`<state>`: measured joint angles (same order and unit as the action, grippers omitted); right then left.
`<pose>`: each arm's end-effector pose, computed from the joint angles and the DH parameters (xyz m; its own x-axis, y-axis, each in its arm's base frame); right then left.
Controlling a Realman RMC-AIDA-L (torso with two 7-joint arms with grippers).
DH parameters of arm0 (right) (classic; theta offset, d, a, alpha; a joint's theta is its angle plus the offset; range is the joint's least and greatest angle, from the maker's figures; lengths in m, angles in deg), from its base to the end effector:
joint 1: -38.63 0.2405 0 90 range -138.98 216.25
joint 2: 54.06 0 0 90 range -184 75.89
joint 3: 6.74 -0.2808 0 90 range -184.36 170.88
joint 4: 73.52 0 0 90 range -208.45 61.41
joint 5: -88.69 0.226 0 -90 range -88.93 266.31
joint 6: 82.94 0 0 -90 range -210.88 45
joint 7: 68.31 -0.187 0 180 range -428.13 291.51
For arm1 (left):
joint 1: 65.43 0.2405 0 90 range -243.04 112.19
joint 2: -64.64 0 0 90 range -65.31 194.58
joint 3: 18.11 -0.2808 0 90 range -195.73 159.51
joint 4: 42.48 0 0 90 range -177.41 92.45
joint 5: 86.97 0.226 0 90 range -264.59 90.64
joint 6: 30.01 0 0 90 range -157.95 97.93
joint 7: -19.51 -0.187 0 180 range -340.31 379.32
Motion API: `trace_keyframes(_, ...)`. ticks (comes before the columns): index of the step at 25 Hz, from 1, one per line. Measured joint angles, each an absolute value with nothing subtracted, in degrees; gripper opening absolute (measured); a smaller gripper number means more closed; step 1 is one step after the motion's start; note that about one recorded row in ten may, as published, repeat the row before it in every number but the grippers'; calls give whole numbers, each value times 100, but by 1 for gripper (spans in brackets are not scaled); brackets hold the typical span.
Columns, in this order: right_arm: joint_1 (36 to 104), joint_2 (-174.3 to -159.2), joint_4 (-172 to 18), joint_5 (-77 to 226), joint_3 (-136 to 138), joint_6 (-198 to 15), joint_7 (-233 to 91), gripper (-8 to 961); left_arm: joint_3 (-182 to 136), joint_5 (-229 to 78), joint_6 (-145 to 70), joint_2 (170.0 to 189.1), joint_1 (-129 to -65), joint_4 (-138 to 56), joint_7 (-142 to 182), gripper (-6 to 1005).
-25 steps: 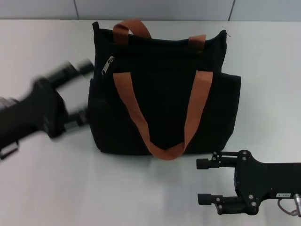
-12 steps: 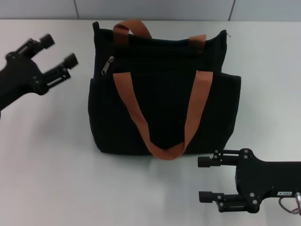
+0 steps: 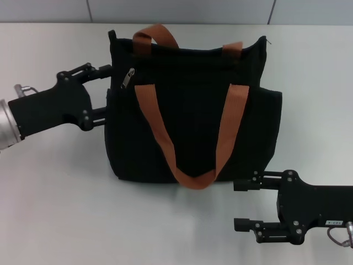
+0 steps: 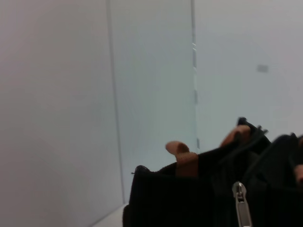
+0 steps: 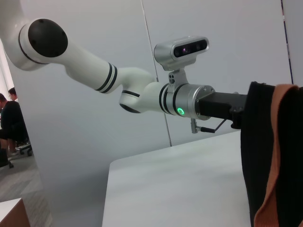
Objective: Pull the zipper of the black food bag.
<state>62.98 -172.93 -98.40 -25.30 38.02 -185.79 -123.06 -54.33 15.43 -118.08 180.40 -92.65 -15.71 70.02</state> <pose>0.2823 0.2656 -0.0872 0.7939 -0.1849 -0.5793 -0.1991 -0.9792 0.0396 -0.2993 0.3653 -0.0267 0.8203 0.0016 0.5719 0.2967 -0.8561 -0.4232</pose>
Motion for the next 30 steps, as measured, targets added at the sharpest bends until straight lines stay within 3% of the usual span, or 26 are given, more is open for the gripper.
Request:
trace_keyframes(18,6334,-17303,-9848,-2521,3738,-18595,-12307,645,-4831,1367,-11704,18199,-9297,-1603,5980,776)
trace_keyframes(30,6343,-17295,-9848,-2521,3719,-18618,-12340,637,-4961,1367,-11795,18208,-9296,-1587,5772,527)
